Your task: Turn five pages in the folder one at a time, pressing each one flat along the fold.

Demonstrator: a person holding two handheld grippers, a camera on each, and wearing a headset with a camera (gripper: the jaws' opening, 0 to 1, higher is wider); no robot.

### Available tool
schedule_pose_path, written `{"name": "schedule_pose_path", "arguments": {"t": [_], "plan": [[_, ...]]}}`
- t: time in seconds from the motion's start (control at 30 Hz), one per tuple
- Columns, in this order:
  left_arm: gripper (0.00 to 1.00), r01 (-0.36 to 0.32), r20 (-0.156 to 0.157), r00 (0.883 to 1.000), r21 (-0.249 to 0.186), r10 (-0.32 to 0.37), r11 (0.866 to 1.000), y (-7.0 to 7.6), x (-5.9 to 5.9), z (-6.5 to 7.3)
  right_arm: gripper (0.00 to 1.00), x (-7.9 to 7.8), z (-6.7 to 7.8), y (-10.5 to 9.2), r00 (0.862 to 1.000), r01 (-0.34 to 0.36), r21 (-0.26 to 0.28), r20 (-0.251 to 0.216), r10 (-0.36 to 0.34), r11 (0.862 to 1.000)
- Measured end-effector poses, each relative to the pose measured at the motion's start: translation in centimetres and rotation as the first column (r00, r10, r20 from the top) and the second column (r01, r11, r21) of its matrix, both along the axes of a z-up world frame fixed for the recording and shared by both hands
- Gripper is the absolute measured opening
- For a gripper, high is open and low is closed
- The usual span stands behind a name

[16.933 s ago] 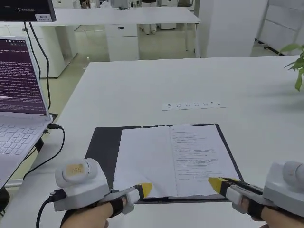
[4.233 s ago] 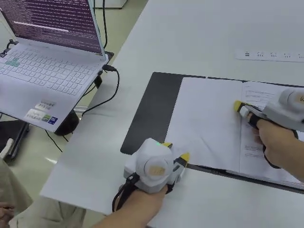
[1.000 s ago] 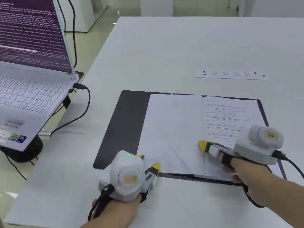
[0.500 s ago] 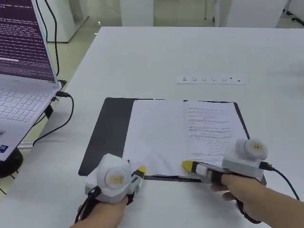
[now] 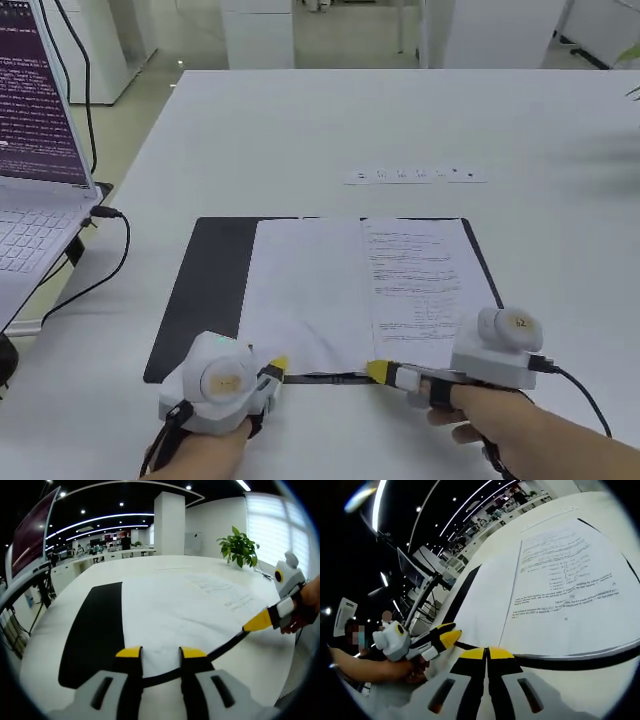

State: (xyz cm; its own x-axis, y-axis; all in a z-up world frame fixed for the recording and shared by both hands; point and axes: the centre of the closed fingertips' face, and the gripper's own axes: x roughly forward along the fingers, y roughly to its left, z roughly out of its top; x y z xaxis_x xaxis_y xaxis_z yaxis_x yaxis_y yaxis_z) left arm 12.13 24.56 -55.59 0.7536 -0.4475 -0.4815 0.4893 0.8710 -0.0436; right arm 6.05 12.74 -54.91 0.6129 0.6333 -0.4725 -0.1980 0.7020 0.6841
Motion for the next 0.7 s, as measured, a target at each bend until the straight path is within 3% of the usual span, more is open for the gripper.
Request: {"name": "schedule_pose_path", "arguments": {"t": [0.07, 0.17, 0.43, 0.5, 0.53, 0.57, 0.6, 0.7], "plan": [[0.28, 0.001, -0.002, 1.000, 0.002, -0.001, 1.000, 0.0, 0.0, 0.0, 0.00, -0.7, 0.2, 0.1, 1.000, -0.006, -0.003, -0.001, 0.006, 1.000], [0.28, 0.000, -0.002, 1.000, 0.001, 0.000, 1.000, 0.0, 0.0, 0.0, 0.00, -1.2, 1.2, 0.2, 1.000, 0.008, 0.041, -0.001, -0.008, 0.999], [0.28, -0.006, -0.032, 0.999, 0.020, 0.006, 1.000, -0.1, 0.2, 0.1, 0.00, -4.2, 4.4, 1.2, 0.996, -0.077, 0.007, 0.040, 0.076, 0.997], [0.28, -0.020, -0.061, 0.998, 0.018, 0.021, 1.000, -0.1, 0.3, 0.1, 0.00, -4.5, 5.3, 1.0, 0.996, -0.072, -0.001, 0.049, 0.072, 0.997], [0.28, -0.028, -0.086, 0.996, 0.000, 0.028, 1.000, -0.2, 0.2, 0.2, 0.00, -4.5, 5.6, 0.9, 0.996, -0.069, -0.006, 0.057, 0.069, 0.998], [0.31, -0.045, -0.130, 0.991, -0.046, 0.039, 0.998, -0.6, 0.0, 0.3, 0.00, -4.6, 6.0, 0.6, 0.996, -0.064, -0.009, 0.058, 0.064, 0.998], [0.34, -0.047, -0.142, 0.989, -0.059, 0.038, 0.997, -0.7, 0.0, 0.5, 0.00, -4.6, 6.4, 0.4, 0.997, -0.054, -0.014, 0.063, 0.055, 0.998], [0.44, -0.071, -0.252, 0.967, -0.096, 0.044, 0.993, -1.2, -0.5, 1.0, 0.00, -4.5, 7.4, -0.7, 0.996, -0.009, -0.029, 0.086, 0.011, 1.000]]}}
